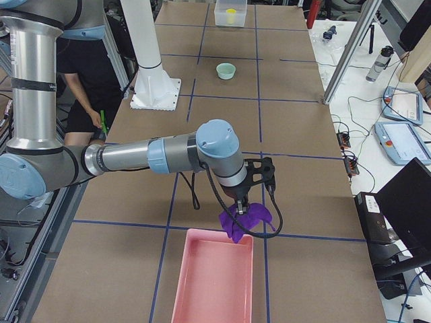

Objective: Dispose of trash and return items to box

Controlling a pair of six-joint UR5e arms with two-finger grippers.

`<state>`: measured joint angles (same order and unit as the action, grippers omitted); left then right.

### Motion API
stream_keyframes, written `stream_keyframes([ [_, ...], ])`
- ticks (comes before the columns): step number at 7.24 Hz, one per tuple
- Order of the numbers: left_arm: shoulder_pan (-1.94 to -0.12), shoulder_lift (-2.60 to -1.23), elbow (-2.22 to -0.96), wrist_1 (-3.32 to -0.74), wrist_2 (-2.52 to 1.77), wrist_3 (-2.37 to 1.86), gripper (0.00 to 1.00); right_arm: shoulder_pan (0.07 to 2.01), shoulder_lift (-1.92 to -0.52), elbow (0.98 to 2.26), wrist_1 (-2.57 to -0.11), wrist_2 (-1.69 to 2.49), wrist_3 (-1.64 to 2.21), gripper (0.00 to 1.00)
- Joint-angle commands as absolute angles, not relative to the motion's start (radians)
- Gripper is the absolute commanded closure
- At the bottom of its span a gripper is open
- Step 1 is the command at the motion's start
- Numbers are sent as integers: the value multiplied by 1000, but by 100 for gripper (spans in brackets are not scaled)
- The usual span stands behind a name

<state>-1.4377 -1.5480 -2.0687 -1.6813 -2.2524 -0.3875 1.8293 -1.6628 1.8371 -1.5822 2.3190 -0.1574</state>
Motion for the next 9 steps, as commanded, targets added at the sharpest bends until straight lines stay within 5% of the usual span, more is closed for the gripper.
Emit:
stream_keyframes([
  [1, -1202, -1568, -2054, -1915, -2261, -795, 0, 1907, -1695, 1809, -1620, 2261, -326, 100],
  [5, -881, -1635, -2036, -2010, -2097, -1177, 0, 1919, -1752, 1769, -1632, 2171, -393, 100],
  [6, -859, -1638, -2033, -2008, -2091, -1193, 0, 1919, -1747, 1743, -1629, 2169, -393, 80],
  [7, -853, -1638, -2031, -2008, -2089, -1195, 0, 1917, -1746, 1720, -1626, 2169, -385, 1],
  [9, -792, -1638, -2025, -2006, -2047, -1236, 0, 1913, -1730, 1697, -1594, 2175, -374, 0],
])
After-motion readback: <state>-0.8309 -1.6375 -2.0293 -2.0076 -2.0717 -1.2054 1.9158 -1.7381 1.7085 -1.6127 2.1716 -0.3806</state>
